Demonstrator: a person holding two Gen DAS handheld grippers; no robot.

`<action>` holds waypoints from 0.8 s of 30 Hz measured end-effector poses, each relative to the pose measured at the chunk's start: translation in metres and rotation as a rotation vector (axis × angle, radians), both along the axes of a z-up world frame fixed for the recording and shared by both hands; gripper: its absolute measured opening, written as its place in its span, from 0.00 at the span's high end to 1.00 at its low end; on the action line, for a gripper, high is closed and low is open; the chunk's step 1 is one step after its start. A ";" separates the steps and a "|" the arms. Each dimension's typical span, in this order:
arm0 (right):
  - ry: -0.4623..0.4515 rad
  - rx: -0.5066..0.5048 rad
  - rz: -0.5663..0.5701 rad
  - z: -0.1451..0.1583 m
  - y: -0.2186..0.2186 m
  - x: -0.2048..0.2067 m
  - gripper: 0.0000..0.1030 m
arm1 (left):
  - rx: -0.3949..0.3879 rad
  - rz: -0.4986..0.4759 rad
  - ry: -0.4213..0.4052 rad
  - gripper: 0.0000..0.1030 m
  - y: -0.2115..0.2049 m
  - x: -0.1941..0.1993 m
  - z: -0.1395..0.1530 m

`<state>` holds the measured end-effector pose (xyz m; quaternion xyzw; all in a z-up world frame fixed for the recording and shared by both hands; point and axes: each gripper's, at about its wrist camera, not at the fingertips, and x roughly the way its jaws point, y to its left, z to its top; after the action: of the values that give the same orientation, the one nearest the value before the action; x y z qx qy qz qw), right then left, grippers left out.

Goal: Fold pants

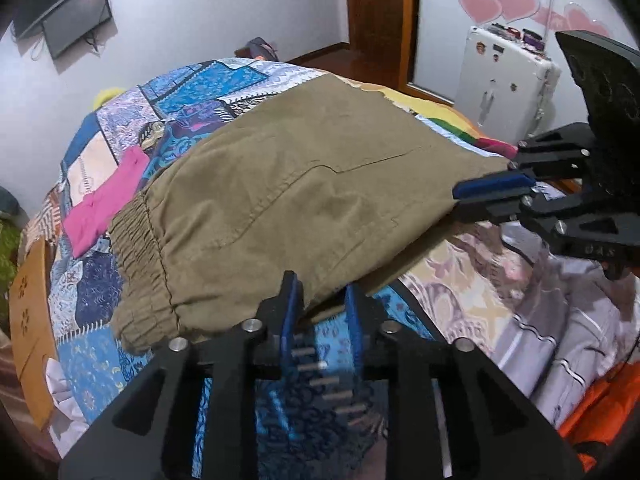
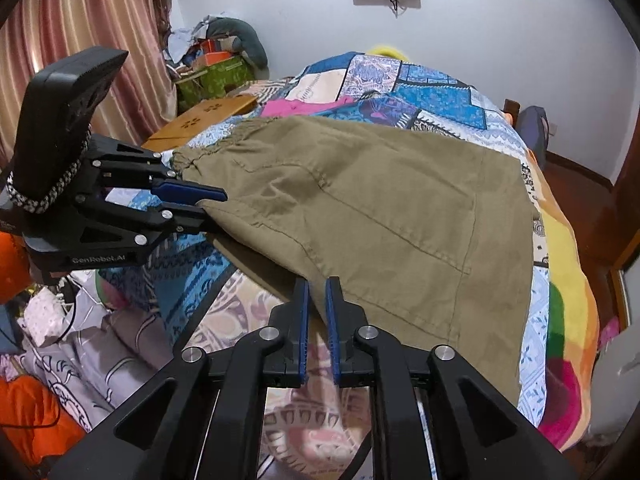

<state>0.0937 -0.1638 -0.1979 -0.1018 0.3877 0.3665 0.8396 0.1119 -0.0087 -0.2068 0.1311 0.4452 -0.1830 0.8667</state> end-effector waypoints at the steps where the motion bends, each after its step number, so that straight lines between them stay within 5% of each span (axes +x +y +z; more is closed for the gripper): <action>1: 0.007 0.011 0.000 0.003 -0.002 0.000 0.89 | -0.008 -0.002 0.000 0.70 0.002 -0.002 0.002; 10: 0.025 0.131 -0.054 0.024 0.000 0.022 0.86 | -0.090 0.148 -0.061 0.53 0.038 0.015 0.033; 15: 0.068 0.083 -0.094 -0.003 0.012 0.036 0.57 | -0.107 0.273 0.016 0.53 0.064 0.035 0.006; 24: 0.143 0.057 -0.196 -0.034 -0.041 0.034 0.60 | -0.147 0.333 0.040 0.35 0.092 0.026 -0.018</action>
<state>0.1274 -0.2052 -0.2323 -0.0134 0.4441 0.2999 0.8442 0.1383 0.0837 -0.2248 -0.0119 0.4634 -0.0717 0.8832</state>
